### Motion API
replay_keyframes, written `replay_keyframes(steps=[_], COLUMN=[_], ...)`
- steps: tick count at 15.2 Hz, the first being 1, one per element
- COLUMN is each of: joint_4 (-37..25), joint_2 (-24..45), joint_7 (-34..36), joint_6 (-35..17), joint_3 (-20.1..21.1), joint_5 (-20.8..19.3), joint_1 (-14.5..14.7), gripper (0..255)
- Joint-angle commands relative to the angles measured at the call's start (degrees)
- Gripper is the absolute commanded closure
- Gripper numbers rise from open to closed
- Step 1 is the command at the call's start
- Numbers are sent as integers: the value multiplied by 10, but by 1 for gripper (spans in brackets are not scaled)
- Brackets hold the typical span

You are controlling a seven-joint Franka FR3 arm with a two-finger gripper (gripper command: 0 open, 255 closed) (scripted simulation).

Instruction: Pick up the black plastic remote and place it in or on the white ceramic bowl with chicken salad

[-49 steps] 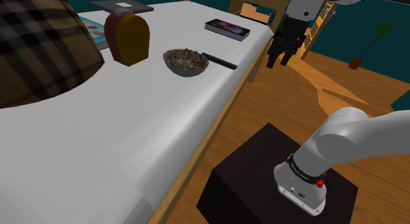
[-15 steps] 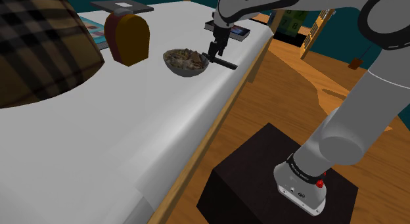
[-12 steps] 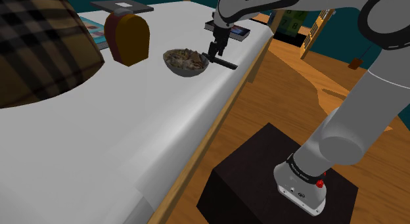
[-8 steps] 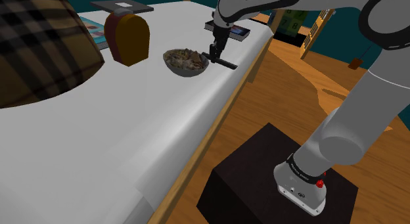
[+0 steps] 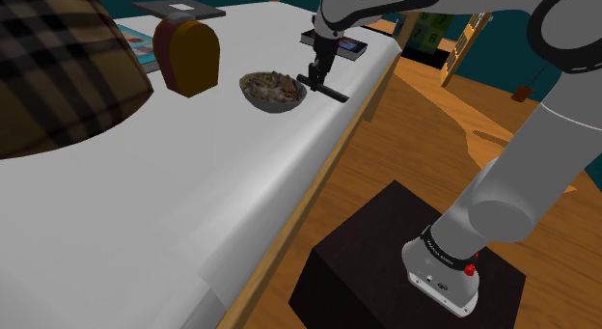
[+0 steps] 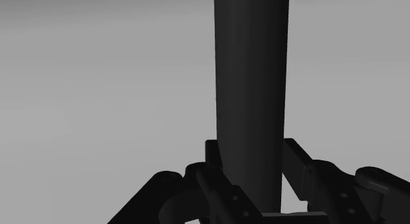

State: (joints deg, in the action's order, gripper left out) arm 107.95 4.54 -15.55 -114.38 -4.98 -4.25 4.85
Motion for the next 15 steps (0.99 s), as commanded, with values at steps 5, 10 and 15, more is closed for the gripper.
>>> replay_keyframes(steps=[5,10,15], joint_4=[-36,-70,-108], joint_2=[-7,-10,-11], joint_7=[-3,-5,-7], joint_6=[43,80,119], joint_3=[0,0,0], joint_5=[0,1,2], joint_1=[0,0,1], gripper=[255,255,255])
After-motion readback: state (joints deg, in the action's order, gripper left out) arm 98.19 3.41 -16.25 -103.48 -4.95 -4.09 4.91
